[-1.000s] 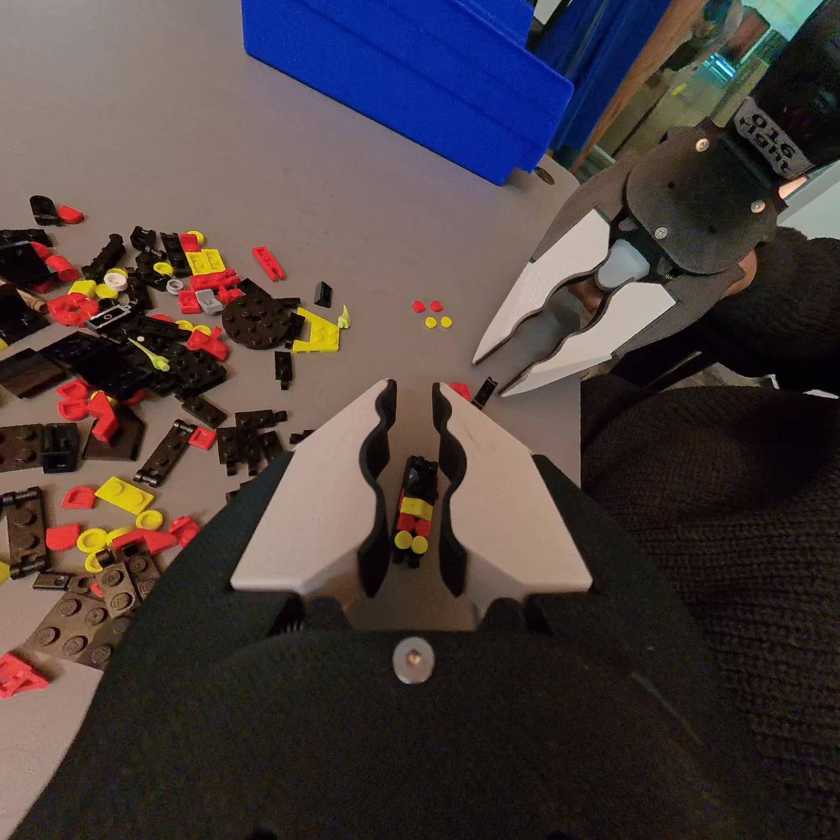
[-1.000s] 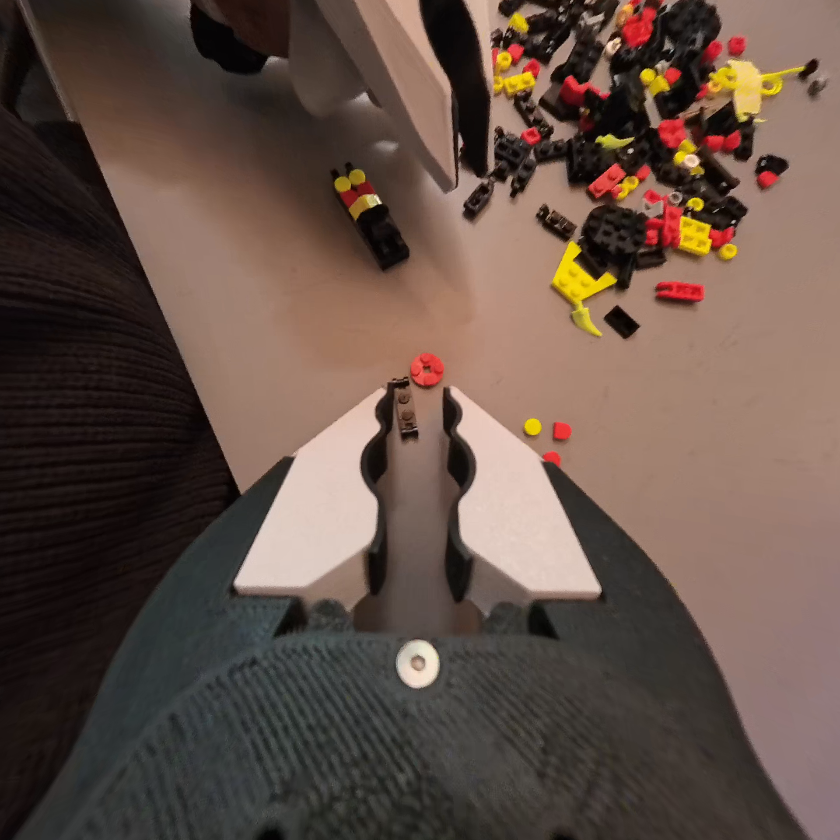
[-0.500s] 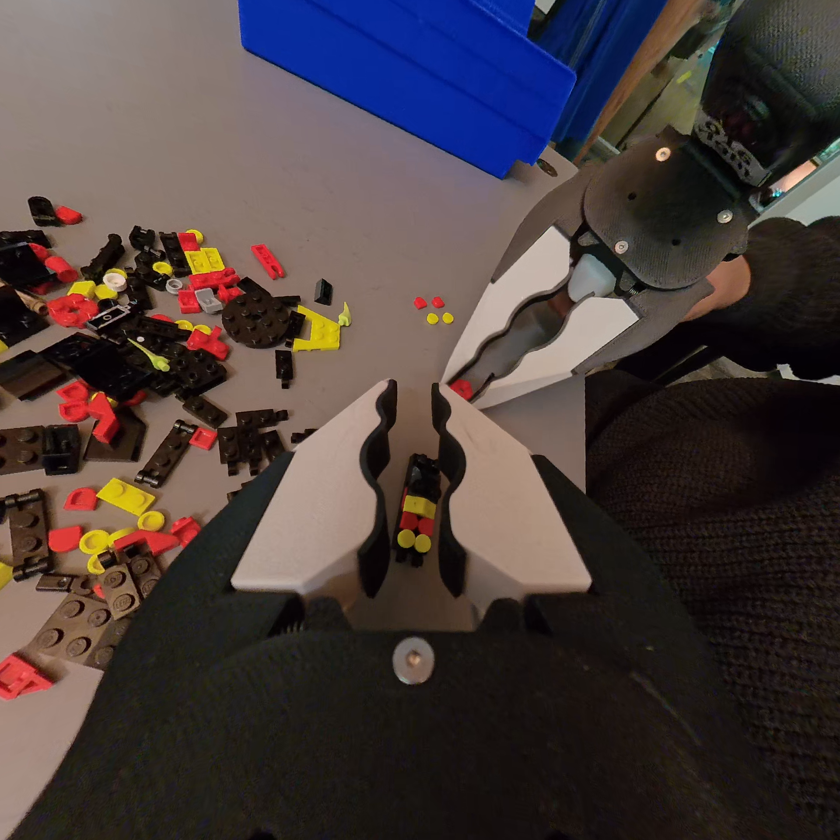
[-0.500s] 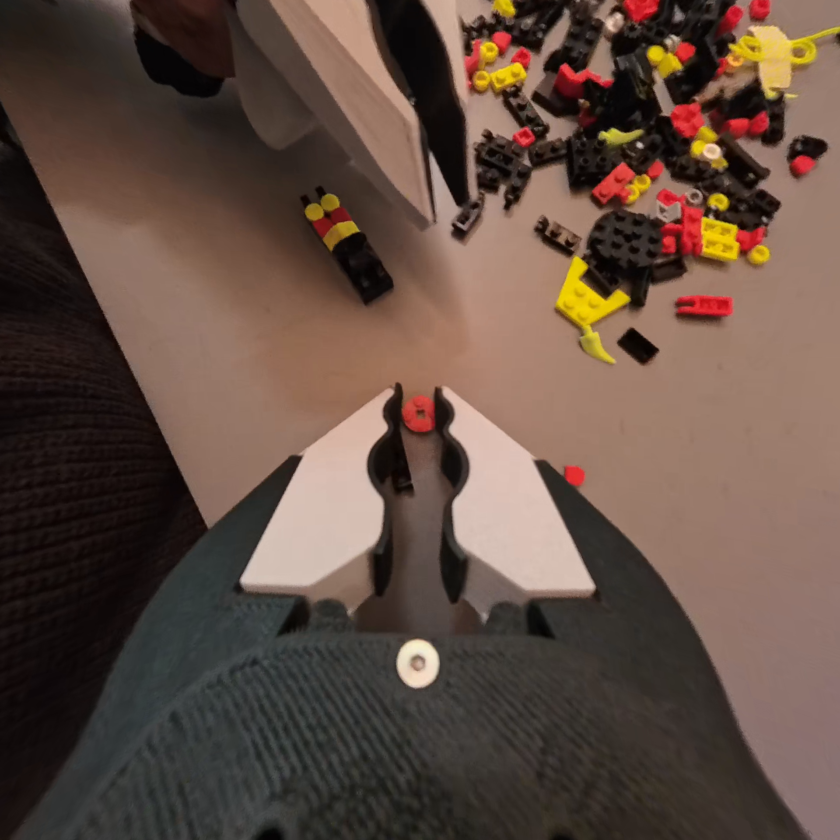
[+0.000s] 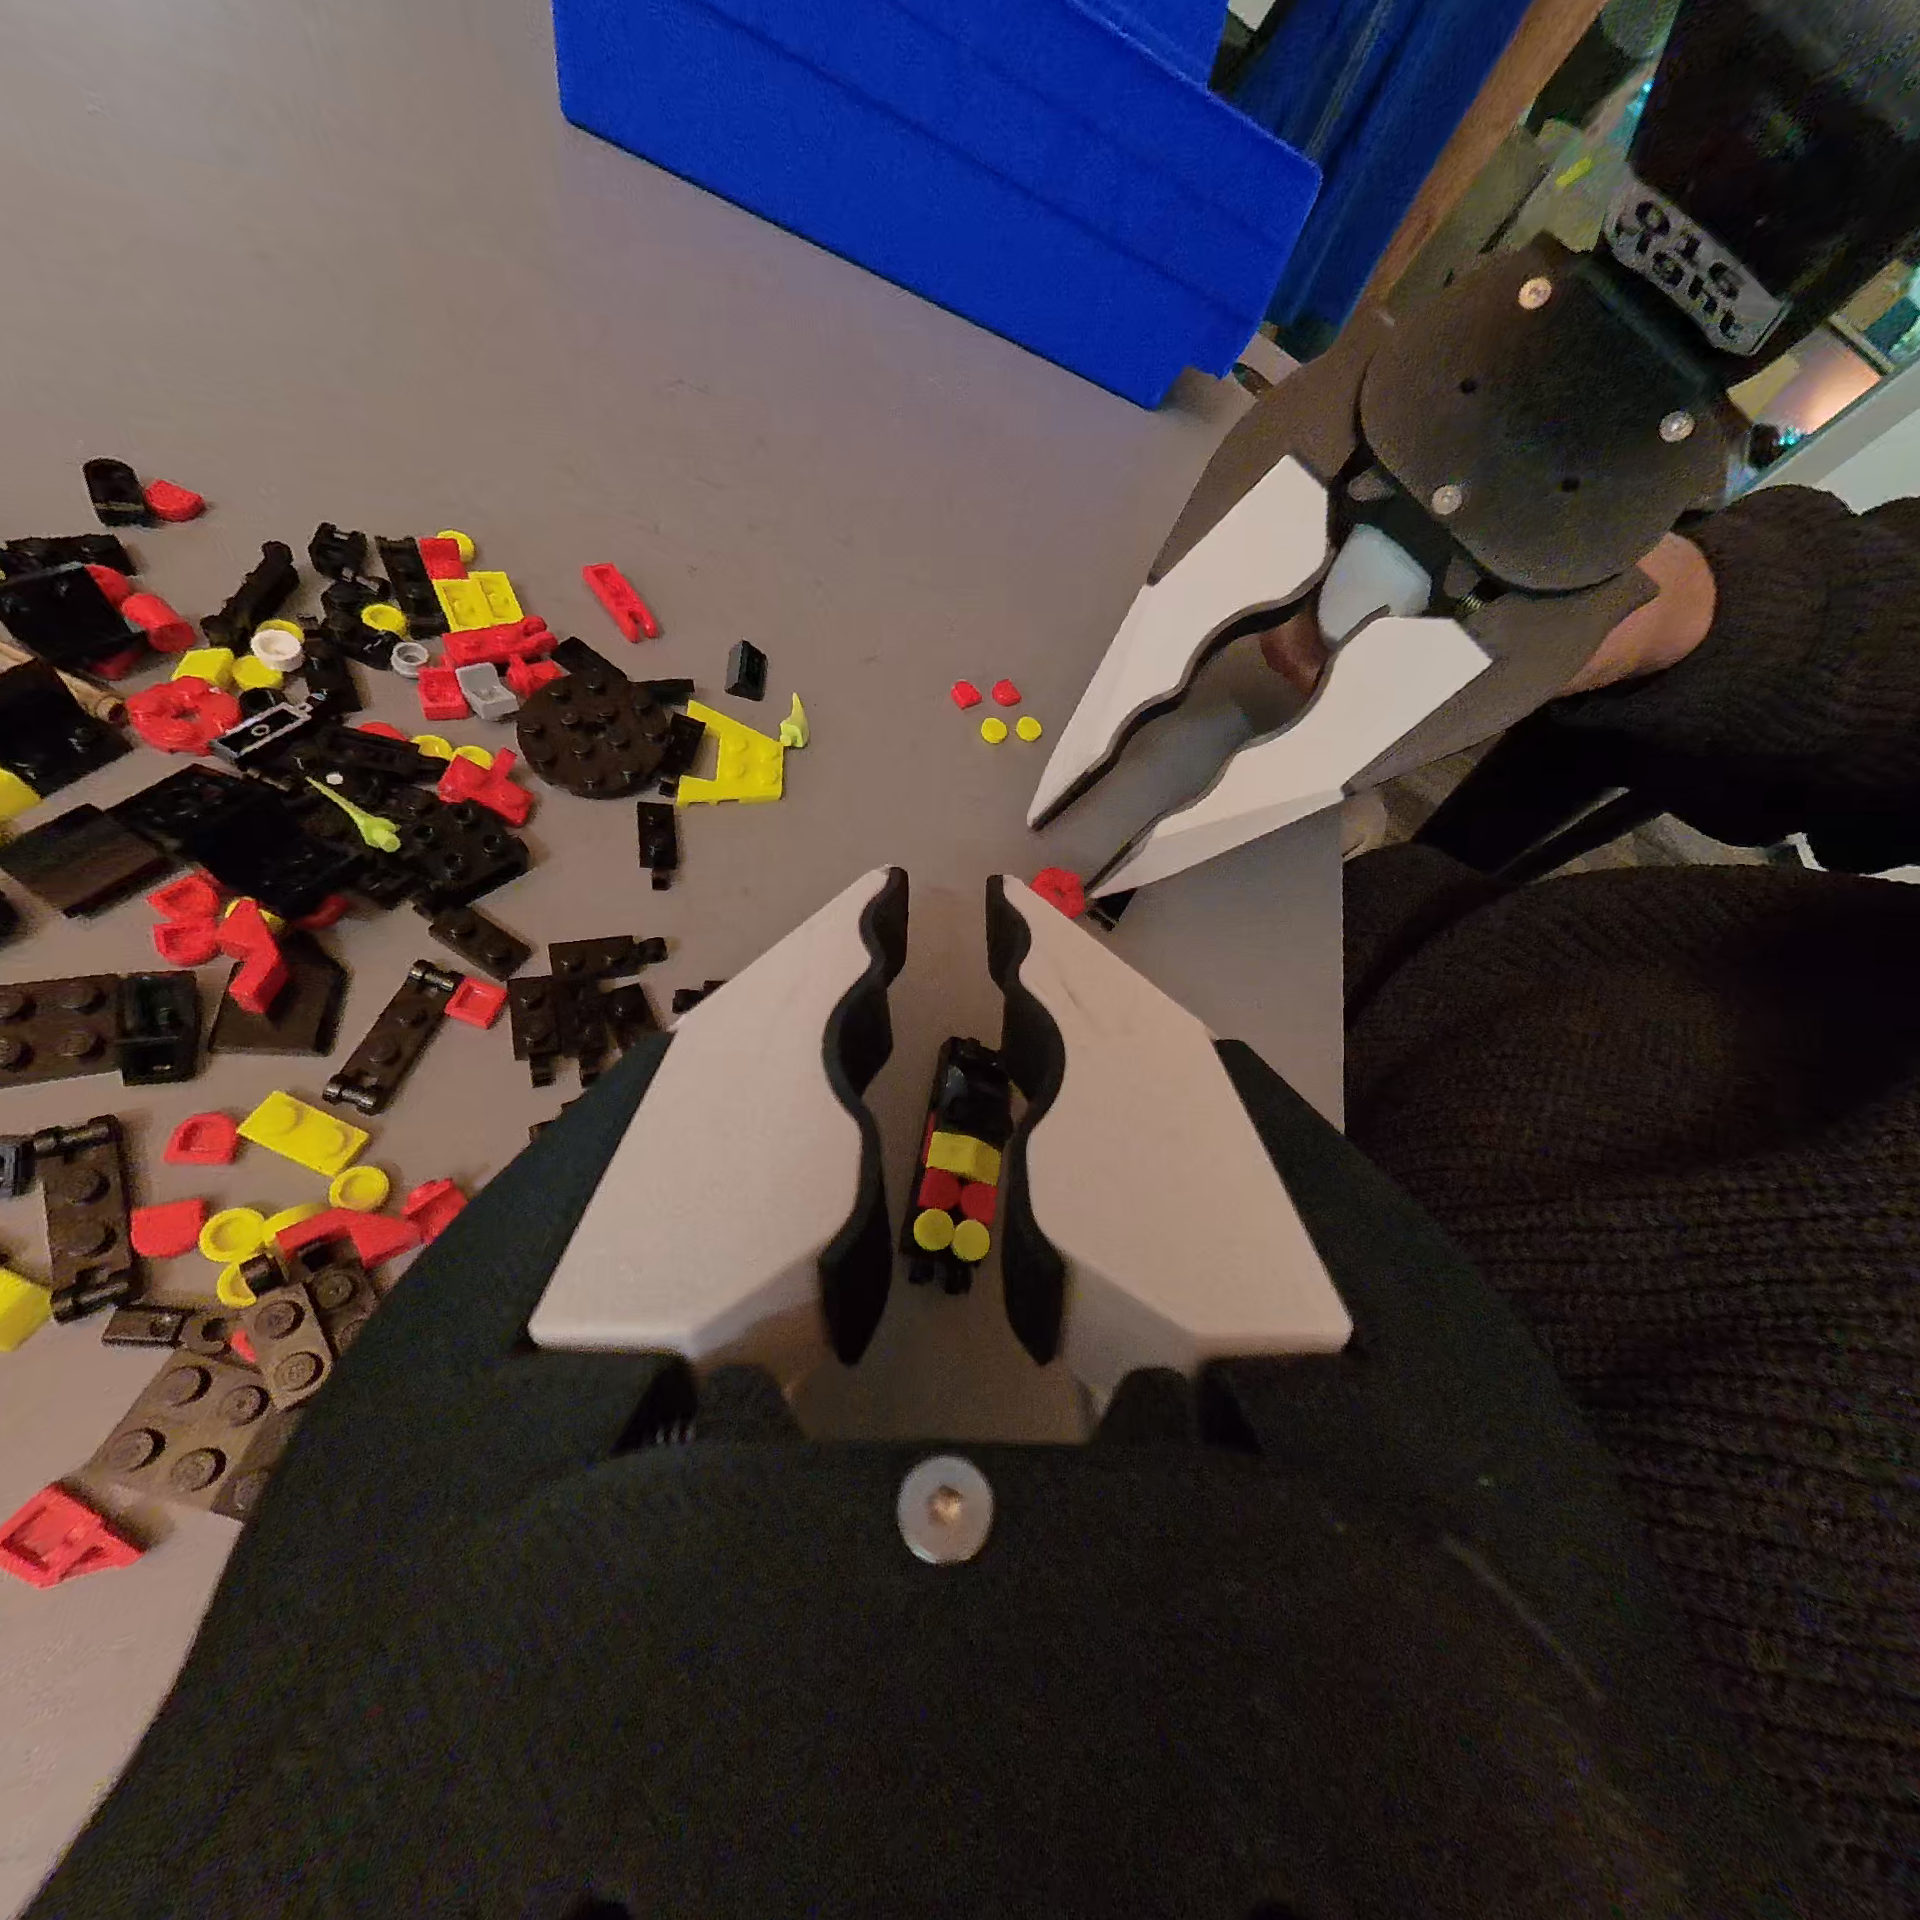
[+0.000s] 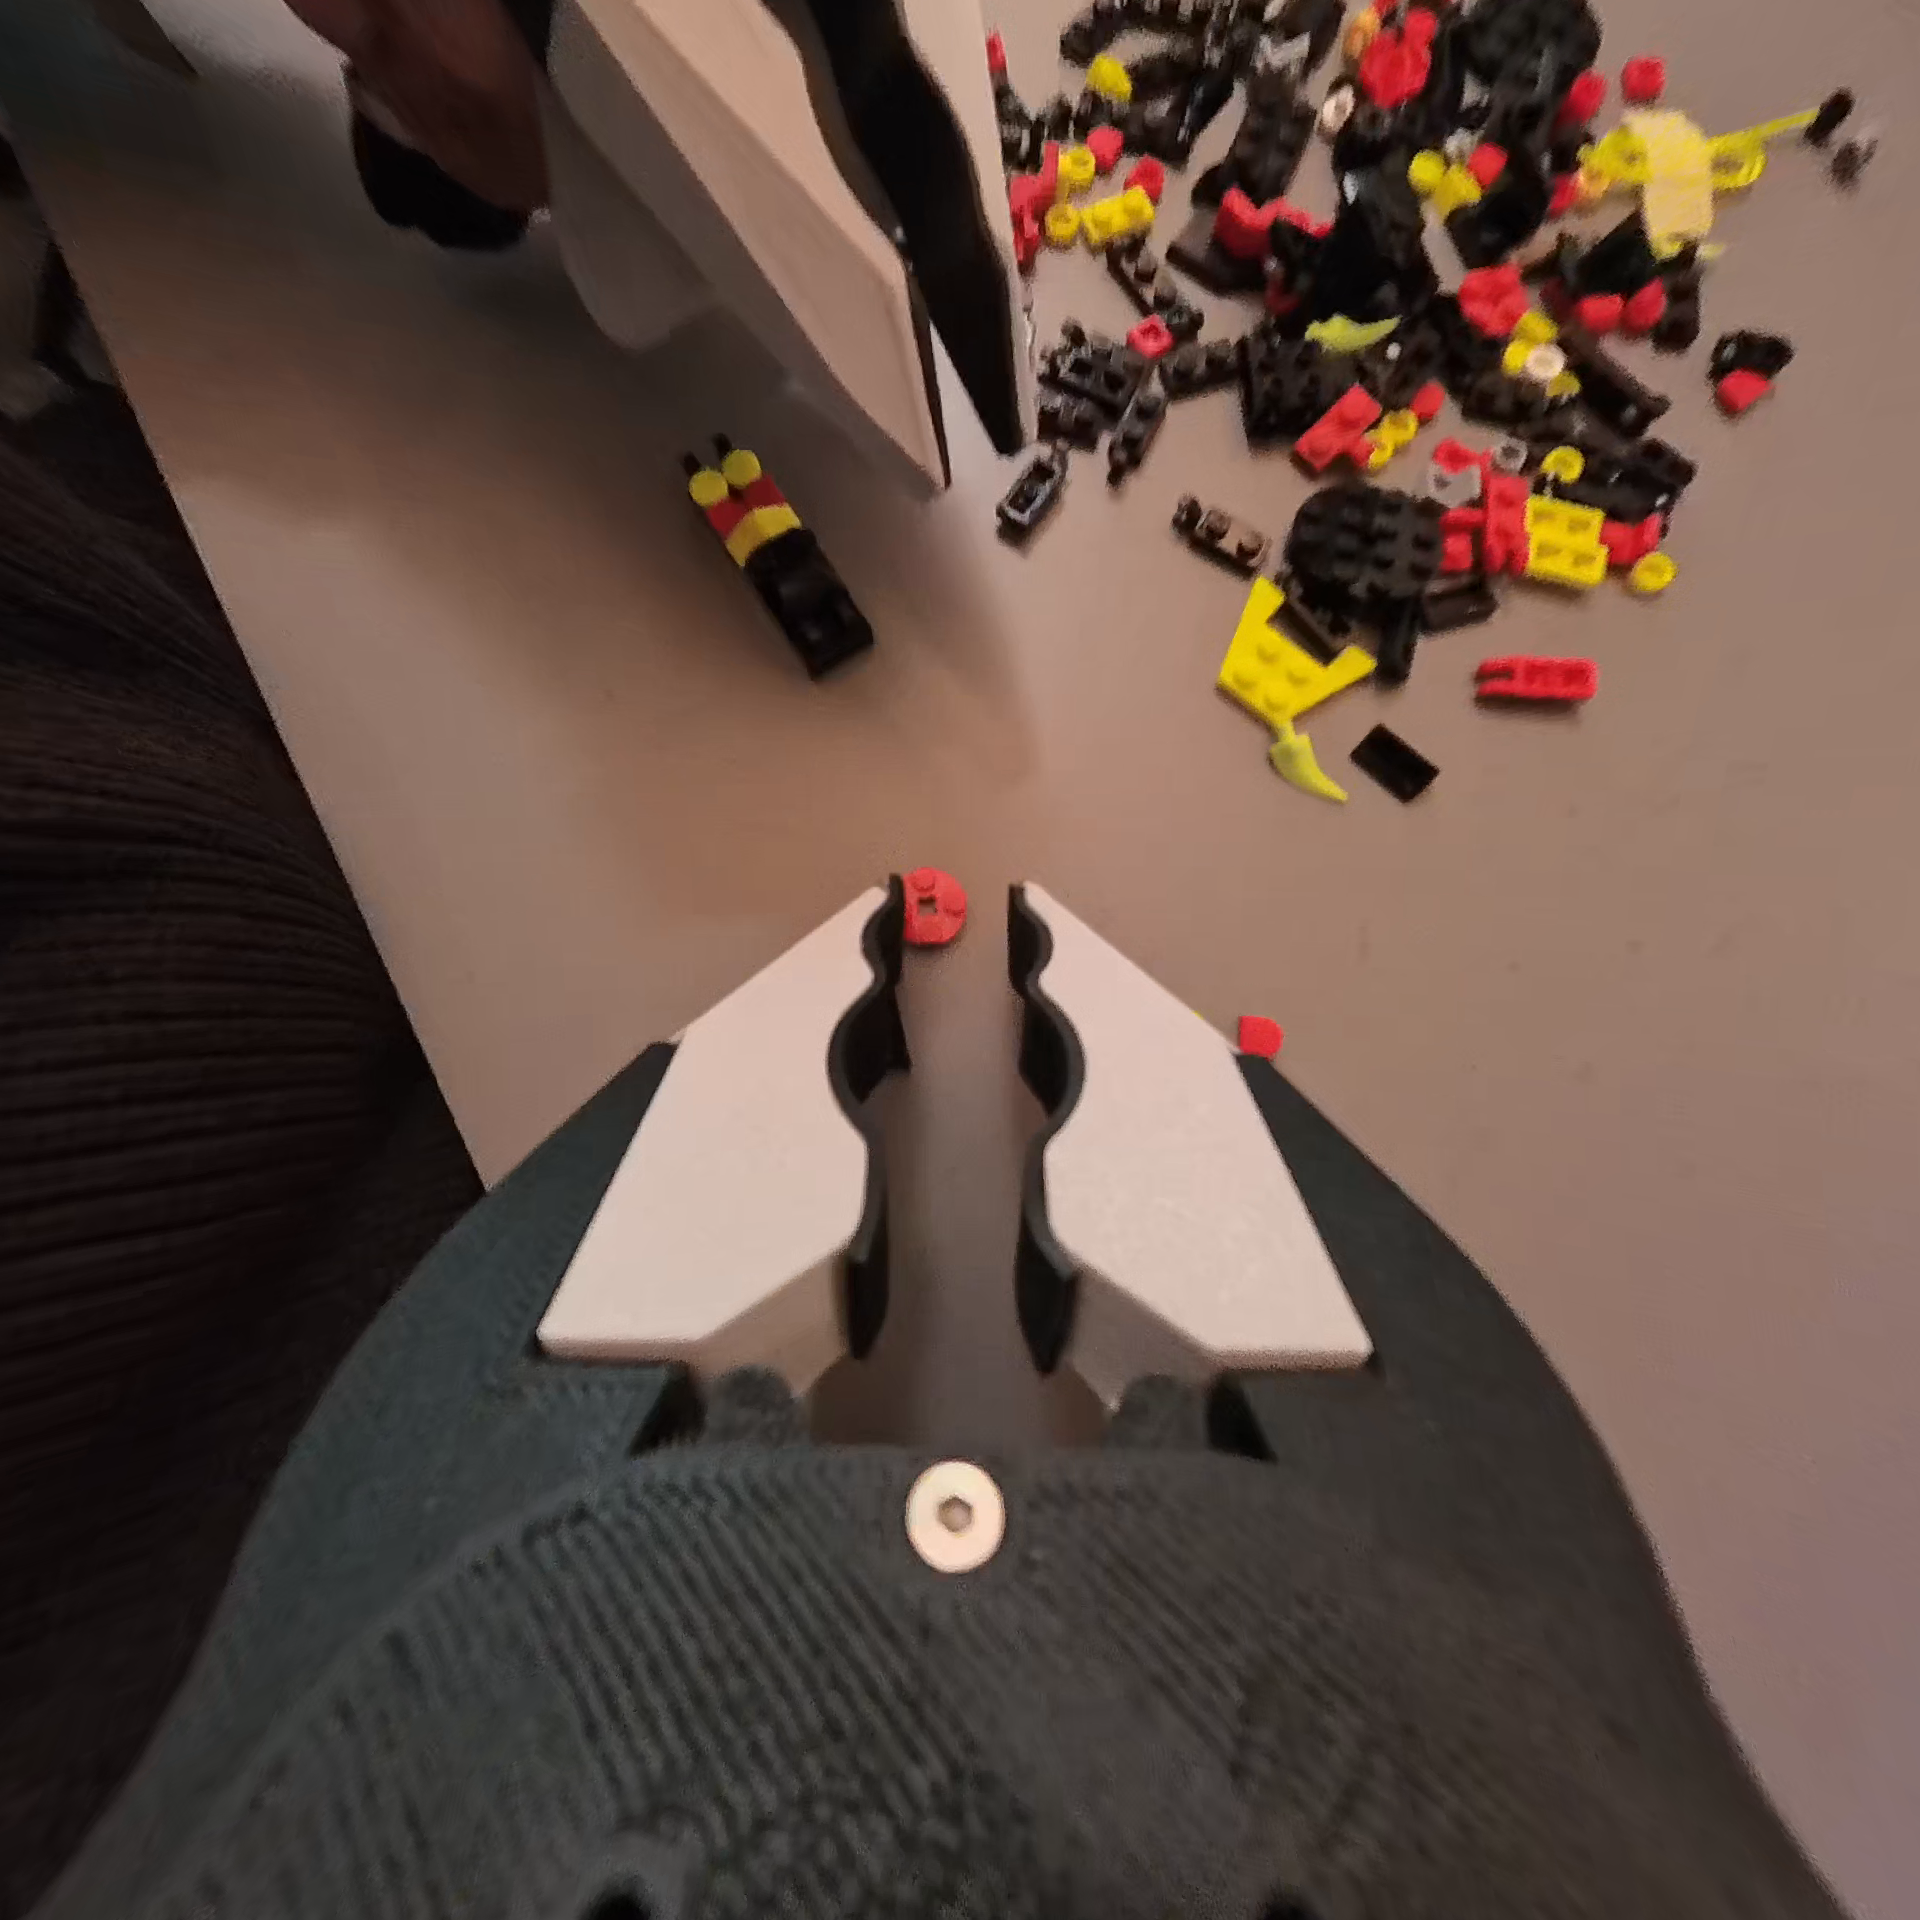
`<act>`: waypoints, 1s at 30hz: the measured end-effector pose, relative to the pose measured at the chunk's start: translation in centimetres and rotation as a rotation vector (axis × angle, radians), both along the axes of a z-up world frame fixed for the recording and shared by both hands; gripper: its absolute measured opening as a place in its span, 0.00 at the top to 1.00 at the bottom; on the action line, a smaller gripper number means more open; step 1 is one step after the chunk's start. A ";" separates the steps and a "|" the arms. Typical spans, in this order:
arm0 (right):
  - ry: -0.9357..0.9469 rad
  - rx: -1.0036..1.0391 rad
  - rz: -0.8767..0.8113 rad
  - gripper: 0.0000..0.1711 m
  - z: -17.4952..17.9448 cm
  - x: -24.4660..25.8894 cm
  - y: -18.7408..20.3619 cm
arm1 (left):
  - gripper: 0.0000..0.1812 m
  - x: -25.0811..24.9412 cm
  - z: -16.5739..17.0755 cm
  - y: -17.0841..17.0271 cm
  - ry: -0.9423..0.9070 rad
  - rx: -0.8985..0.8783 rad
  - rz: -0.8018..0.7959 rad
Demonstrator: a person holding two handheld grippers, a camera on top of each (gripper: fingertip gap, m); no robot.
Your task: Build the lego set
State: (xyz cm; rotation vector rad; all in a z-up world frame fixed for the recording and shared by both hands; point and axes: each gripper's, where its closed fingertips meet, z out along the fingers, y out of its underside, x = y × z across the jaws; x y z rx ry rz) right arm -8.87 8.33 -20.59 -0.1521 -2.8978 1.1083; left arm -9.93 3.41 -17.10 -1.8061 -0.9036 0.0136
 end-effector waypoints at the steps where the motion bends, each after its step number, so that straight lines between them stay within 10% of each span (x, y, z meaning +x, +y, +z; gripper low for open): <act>1: -0.003 0.016 -0.003 0.89 -0.3 0.1 0.1 | 0.93 0.0 0.0 0.0 0.002 -0.001 0.000; 30: -0.002 0.014 0.070 0.86 -0.6 1.2 -0.7 | 0.93 0.1 -0.2 0.1 0.004 -0.016 -0.008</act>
